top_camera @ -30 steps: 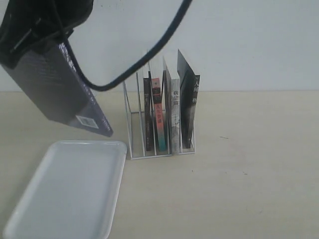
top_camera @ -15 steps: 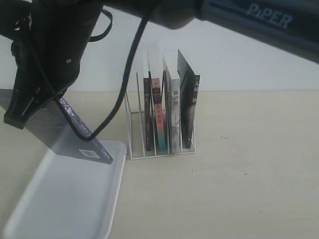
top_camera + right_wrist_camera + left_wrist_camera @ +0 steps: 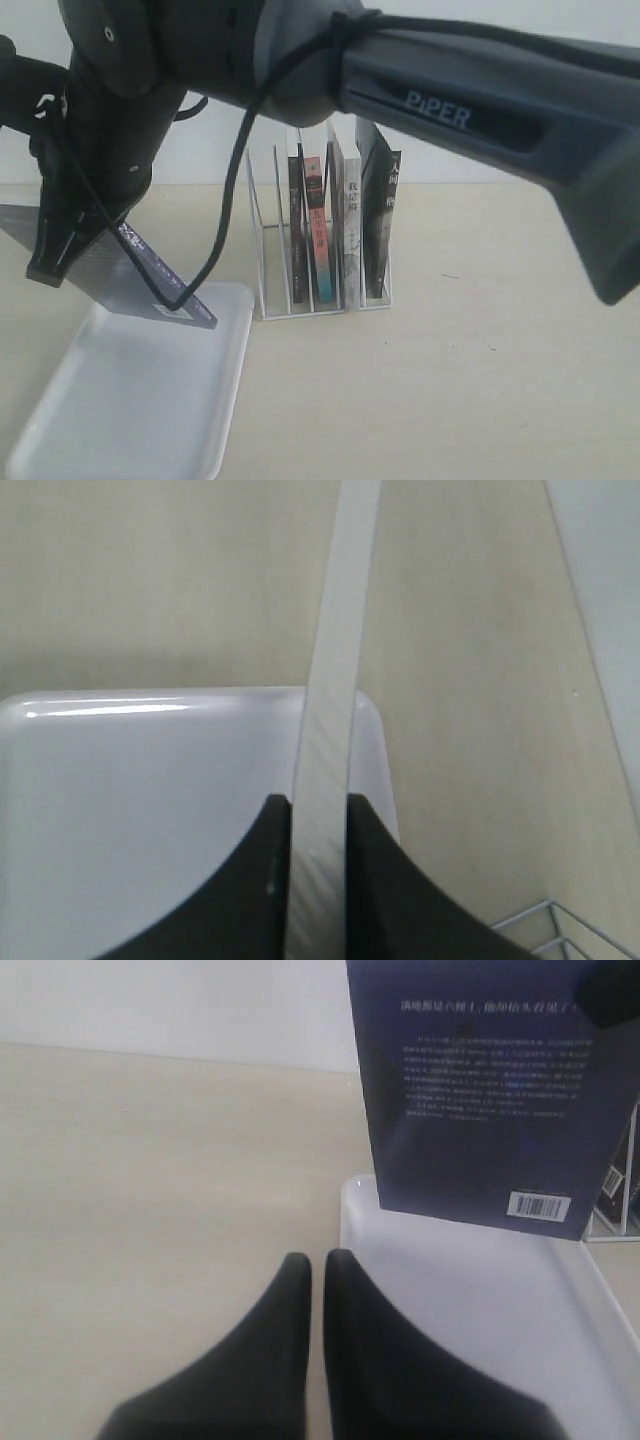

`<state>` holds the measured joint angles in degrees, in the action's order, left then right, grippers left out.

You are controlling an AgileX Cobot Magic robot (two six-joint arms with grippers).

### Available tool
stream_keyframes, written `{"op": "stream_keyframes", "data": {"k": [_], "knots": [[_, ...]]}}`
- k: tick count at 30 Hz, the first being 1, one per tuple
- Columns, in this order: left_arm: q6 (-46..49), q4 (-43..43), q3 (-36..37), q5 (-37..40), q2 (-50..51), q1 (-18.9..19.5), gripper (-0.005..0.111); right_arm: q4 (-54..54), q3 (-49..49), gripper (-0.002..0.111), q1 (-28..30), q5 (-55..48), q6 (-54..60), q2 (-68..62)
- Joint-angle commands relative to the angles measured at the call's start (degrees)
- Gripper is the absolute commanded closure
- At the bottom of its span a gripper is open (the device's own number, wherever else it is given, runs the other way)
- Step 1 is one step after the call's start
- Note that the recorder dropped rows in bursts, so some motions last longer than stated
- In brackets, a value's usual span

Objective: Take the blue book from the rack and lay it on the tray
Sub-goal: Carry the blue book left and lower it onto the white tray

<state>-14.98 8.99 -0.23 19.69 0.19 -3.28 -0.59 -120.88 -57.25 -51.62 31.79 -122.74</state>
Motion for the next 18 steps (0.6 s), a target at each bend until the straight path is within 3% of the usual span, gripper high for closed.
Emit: {"op": "stream_keyframes", "data": {"k": [1, 18], "knots": [[-0.41, -0.21, 0.23, -0.10, -0.19, -0.23, 0.103, -0.68, -0.30, 0.108, 0.73, 2.96, 1.58, -0.49], [-0.41, -0.21, 0.23, -0.10, -0.19, -0.23, 0.103, -2.58, -0.30, 0.108, 1.24, 7.26, 4.15, -3.68]]}}
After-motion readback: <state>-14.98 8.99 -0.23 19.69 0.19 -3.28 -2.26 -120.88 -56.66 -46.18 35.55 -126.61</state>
